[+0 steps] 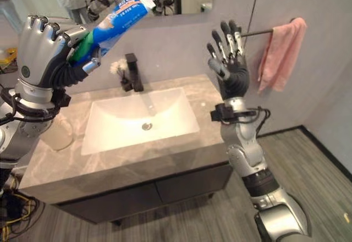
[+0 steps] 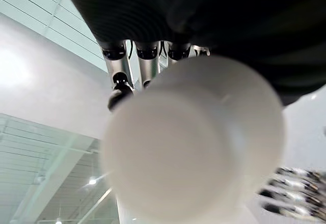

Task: Put brush and paste in cup on sink, flatten towel.

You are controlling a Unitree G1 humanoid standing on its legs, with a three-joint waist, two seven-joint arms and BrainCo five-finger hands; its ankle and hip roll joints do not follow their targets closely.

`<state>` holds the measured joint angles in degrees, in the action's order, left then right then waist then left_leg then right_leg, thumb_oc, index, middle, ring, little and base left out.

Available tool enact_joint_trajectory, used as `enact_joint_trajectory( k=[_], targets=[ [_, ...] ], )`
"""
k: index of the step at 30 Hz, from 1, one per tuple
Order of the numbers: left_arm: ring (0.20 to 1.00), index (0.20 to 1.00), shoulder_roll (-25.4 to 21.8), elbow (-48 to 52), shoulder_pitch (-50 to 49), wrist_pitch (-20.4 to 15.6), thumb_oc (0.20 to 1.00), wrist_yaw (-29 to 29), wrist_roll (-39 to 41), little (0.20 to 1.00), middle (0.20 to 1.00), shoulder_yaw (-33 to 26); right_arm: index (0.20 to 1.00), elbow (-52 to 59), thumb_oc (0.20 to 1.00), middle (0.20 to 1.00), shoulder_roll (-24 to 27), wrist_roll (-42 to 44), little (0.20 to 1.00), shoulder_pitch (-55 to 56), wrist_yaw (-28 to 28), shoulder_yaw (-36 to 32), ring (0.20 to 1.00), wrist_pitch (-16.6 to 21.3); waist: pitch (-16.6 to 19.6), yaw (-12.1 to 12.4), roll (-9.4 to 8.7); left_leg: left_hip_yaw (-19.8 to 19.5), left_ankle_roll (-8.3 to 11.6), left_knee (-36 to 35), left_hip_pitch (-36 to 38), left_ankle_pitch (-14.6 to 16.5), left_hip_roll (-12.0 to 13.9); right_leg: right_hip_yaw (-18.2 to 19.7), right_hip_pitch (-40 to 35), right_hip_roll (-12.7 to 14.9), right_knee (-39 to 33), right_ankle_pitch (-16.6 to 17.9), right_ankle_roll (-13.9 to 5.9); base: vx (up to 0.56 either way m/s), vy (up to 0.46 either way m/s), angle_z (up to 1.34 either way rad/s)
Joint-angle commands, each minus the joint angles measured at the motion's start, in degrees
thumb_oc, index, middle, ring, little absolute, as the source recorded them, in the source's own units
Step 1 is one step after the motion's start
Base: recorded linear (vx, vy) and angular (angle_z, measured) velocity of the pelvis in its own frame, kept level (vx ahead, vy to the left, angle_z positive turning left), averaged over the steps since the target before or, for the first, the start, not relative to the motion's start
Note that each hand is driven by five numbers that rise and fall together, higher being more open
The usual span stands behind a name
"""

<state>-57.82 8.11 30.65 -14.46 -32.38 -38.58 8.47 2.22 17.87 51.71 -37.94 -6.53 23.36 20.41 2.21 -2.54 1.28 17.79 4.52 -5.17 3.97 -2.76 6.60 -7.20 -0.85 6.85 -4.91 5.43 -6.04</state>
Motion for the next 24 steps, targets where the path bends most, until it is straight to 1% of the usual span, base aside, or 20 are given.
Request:
enact_joint_trajectory(
  k=[1,3,8,11,15,24],
  targets=[
    [0.2,0.2,-2.64,-0.11,8.08,1.88,0.2,-2.19,3.79,0.2,0.2,0.29,1.0,0.78,1.0,1.0,0.18,5.84,1.0,-4.8,2.92,-1.04,1.0,2.51,0.65,0.44,-3.64,-2.08,2.06,0.17,0.83,2.17,2.67,-0.1,-0.8,4.91,-0.09,-0.67,-4.76,0.0,0.0,0.0],
    [0.2,0.2,-2.78,0.04,7.81,2.13,0.2,-2.36,3.77,0.2,0.2,0.59,1.0,0.77,1.0,1.0,-0.58,8.15,1.0,-5.88,3.98,0.87,1.0,1.95,0.67,0.71,-3.81,-2.14,2.1,0.17,0.77,2.15,2.67,-0.32,-0.88,4.93,-0.09,-0.72,-4.7,0.0,0.0,0.0],
    [0.2,0.2,-3.84,0.2,6.16,2.41,0.2,-2.8,3.68,0.2,0.2,0.9,1.0,1.04,1.0,1.0,0.06,11.56,1.0,-8.07,5.65,4.46,1.0,0.59,0.41,1.11,-4.13,-2.15,2.13,0.17,0.68,2.08,2.6,-0.43,-0.92,4.94,-0.09,-0.69,-4.6,0.0,0.005,0.03],
    [0.2,0.2,-5.02,-0.25,5.81,2.97,0.2,-3.38,3.43,0.2,0.2,1.49,1.0,1.2,1.0,1.0,0.91,11.87,1.0,-10.21,5.77,6.57,1.0,0.22,0.21,1.38,-4.41,-2.22,2.12,0.17,0.56,2.09,2.47,-0.59,-0.83,5.06,-0.09,-0.55,-4.67,0.0,0.0,0.0],
    [0.2,0.2,-5.3,-0.48,6.04,2.96,0.2,-3.3,3.46,0.2,0.2,2.82,1.0,0.61,1.0,1.0,0.18,11.97,1.0,-11.59,5.83,7.78,1.0,-0.06,0.05,1.61,-4.62,-2.28,2.05,0.17,0.26,2.11,2.28,-0.62,-0.6,5.16,-0.09,-0.4,-4.76,0.0,0.011,0.04],
    [0.2,0.2,-4.37,-0.3,4.68,0.59,0.2,-0.59,7.42,0.2,0.2,5.48,1.0,-2.26,1.0,1.0,0.97,13.52,1.0,-12.81,6.67,10.97,1.0,-1.87,-0.12,1.77,-5.36,-2.48,1.86,0.17,-0.08,2.23,2.04,-0.78,-0.35,5.38,-0.09,-0.3,-4.83,0.0,0.005,0.01]
  ],
)
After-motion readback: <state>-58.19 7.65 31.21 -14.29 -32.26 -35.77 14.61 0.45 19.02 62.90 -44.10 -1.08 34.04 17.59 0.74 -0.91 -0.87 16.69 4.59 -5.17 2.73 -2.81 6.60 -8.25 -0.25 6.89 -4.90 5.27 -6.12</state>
